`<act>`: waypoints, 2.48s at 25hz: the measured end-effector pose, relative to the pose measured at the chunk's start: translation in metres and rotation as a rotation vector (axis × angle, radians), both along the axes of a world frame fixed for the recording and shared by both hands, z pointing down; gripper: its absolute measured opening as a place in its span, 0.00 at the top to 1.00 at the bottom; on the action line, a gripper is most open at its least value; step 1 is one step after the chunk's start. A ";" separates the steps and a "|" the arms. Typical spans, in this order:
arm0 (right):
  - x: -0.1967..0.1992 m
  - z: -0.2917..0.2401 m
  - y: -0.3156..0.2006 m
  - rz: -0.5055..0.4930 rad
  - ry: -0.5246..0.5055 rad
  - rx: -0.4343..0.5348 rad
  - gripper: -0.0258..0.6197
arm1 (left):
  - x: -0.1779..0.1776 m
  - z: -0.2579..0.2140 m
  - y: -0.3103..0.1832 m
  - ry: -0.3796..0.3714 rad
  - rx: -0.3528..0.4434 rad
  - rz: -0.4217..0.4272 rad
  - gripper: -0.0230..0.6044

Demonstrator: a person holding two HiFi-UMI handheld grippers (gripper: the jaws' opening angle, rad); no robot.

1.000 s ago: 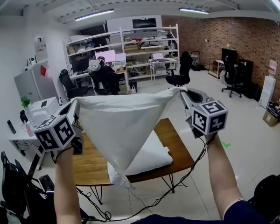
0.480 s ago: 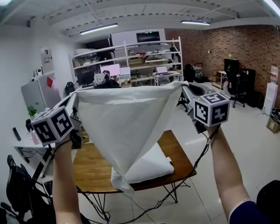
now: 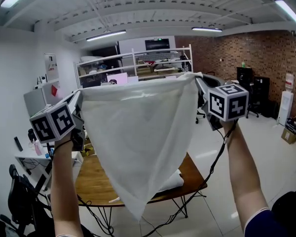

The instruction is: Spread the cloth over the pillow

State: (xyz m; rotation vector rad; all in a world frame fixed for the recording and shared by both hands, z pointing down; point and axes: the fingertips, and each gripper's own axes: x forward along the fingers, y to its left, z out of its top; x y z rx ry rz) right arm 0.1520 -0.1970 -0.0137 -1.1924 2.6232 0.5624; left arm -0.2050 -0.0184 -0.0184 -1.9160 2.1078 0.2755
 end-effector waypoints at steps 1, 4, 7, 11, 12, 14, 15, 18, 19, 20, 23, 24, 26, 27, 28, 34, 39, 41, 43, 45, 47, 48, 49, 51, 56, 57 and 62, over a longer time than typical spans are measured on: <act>0.000 -0.001 0.000 0.004 0.006 0.001 0.91 | 0.000 0.000 -0.001 0.001 -0.004 0.001 0.96; -0.002 0.003 -0.007 0.016 0.038 -0.008 0.91 | -0.002 0.005 -0.005 0.004 -0.026 -0.002 0.96; 0.000 0.006 -0.007 0.021 0.040 -0.017 0.91 | -0.001 0.007 -0.008 0.003 -0.039 -0.007 0.96; -0.003 0.007 -0.009 0.030 0.055 -0.016 0.91 | -0.005 0.010 -0.012 0.005 -0.048 -0.021 0.96; -0.003 0.009 -0.012 0.031 0.058 -0.020 0.91 | -0.005 0.011 -0.014 0.007 -0.051 -0.022 0.96; -0.003 0.012 -0.018 0.035 0.060 -0.030 0.91 | -0.006 0.013 -0.020 0.008 -0.057 -0.023 0.96; -0.003 0.013 -0.021 0.039 0.062 -0.034 0.91 | -0.007 0.013 -0.023 0.009 -0.059 -0.022 0.96; -0.005 0.020 -0.032 0.053 0.086 -0.044 0.91 | -0.009 0.018 -0.034 0.017 -0.072 -0.012 0.96; -0.008 0.024 -0.035 0.056 0.093 -0.049 0.91 | -0.011 0.021 -0.037 0.018 -0.079 -0.011 0.96; -0.011 0.027 -0.040 0.058 0.098 -0.053 0.91 | -0.013 0.024 -0.040 0.019 -0.084 -0.012 0.96; -0.022 0.034 -0.056 0.067 0.106 -0.065 0.91 | -0.023 0.029 -0.055 0.023 -0.086 -0.007 0.96; -0.025 0.036 -0.063 0.071 0.101 -0.074 0.91 | -0.026 0.032 -0.063 0.028 -0.091 -0.002 0.96; -0.034 0.040 -0.075 0.082 0.088 -0.091 0.91 | -0.038 0.040 -0.077 0.037 -0.107 0.003 0.96; -0.041 0.042 -0.081 0.088 0.083 -0.096 0.91 | -0.045 0.046 -0.084 0.043 -0.115 0.004 0.96; -0.048 0.043 -0.087 0.092 0.081 -0.099 0.91 | -0.053 0.051 -0.090 0.049 -0.122 0.004 0.96; -0.080 0.056 -0.125 0.113 0.096 -0.123 0.91 | -0.086 0.069 -0.127 0.077 -0.152 0.003 0.96; -0.097 0.068 -0.155 0.137 0.098 -0.148 0.91 | -0.104 0.080 -0.160 0.086 -0.184 0.009 0.96; -0.104 0.075 -0.166 0.148 0.099 -0.164 0.91 | -0.112 0.087 -0.173 0.088 -0.201 0.010 0.96; -0.109 0.083 -0.177 0.154 0.099 -0.178 0.91 | -0.117 0.095 -0.185 0.096 -0.215 0.010 0.96; -0.112 0.089 -0.187 0.158 0.096 -0.195 0.91 | -0.121 0.101 -0.197 0.106 -0.226 0.015 0.96; -0.118 0.096 -0.199 0.156 0.095 -0.210 0.91 | -0.128 0.108 -0.209 0.113 -0.236 0.014 0.96; -0.123 0.099 -0.205 0.153 0.098 -0.216 0.91 | -0.133 0.111 -0.215 0.117 -0.241 0.012 0.96; -0.126 0.102 -0.211 0.150 0.103 -0.221 0.91 | -0.137 0.115 -0.221 0.122 -0.246 0.009 0.96; -0.132 0.108 -0.225 0.144 0.111 -0.231 0.91 | -0.142 0.122 -0.233 0.132 -0.256 0.003 0.96; -0.157 0.131 -0.264 0.106 0.141 -0.262 0.91 | -0.162 0.144 -0.264 0.161 -0.282 -0.028 0.96; -0.164 0.138 -0.273 0.096 0.149 -0.271 0.91 | -0.168 0.150 -0.271 0.169 -0.289 -0.037 0.96; -0.197 0.173 -0.321 0.058 0.187 -0.322 0.91 | -0.197 0.186 -0.310 0.207 -0.348 -0.075 0.96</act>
